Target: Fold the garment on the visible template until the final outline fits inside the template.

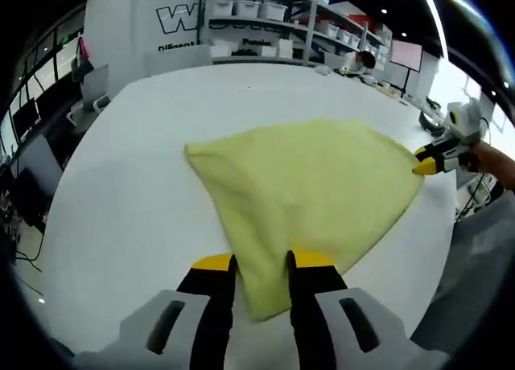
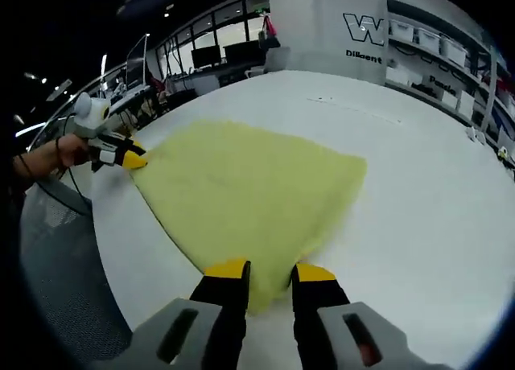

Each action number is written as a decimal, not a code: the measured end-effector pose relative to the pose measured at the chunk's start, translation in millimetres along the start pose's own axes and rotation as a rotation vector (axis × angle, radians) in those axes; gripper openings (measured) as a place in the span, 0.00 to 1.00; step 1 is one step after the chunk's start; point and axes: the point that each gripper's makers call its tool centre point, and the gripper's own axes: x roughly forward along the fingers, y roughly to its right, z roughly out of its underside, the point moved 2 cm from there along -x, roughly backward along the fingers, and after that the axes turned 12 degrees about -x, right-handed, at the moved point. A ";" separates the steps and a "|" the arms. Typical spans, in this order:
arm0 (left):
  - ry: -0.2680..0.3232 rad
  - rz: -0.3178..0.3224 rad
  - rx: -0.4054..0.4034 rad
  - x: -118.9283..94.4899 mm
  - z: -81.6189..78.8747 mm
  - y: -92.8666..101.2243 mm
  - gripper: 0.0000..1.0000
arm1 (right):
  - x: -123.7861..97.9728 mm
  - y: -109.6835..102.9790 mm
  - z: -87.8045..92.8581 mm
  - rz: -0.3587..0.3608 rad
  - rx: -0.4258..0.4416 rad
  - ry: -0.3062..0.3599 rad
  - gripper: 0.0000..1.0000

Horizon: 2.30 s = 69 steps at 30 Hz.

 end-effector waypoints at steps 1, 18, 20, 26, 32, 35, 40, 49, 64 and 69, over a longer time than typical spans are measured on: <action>-0.004 0.005 -0.002 0.0 0.7 0.4 0.18 | -1.1 0.3 0.6 -0.005 0.006 0.004 0.11; -0.109 -0.013 0.052 -7.8 8.5 3.1 0.00 | -9.1 -3.3 9.2 0.039 -0.014 -0.099 0.00; -0.125 -0.053 0.123 -8.6 9.3 2.4 0.00 | -8.9 -2.8 10.7 0.063 -0.053 -0.147 0.00; -0.135 -0.101 0.194 -8.5 9.4 6.2 0.00 | -4.9 -3.7 10.4 0.103 -0.128 -0.214 0.00; -0.086 -0.101 0.145 -23.6 10.1 -14.2 0.00 | -22.9 9.5 8.6 0.162 0.031 -0.118 0.00; -0.071 -0.127 0.121 -30.8 10.5 -25.3 0.00 | -33.1 19.7 14.7 0.225 -0.015 -0.155 0.00; 0.034 -0.122 0.017 -38.1 -5.0 -21.6 0.02 | -40.2 16.9 0.0 0.245 0.016 -0.078 0.00; 0.335 -0.131 -0.101 -73.5 -45.3 -16.0 0.01 | -37.8 4.4 -32.9 0.220 0.136 0.052 0.00; 0.559 -0.098 -0.007 -102.2 -74.9 7.2 0.04 | -32.7 -0.5 -48.6 0.306 0.224 0.146 0.08; 0.560 -0.077 -0.032 -99.0 -77.0 9.5 0.40 | -33.0 0.2 -42.2 0.346 0.261 0.155 0.33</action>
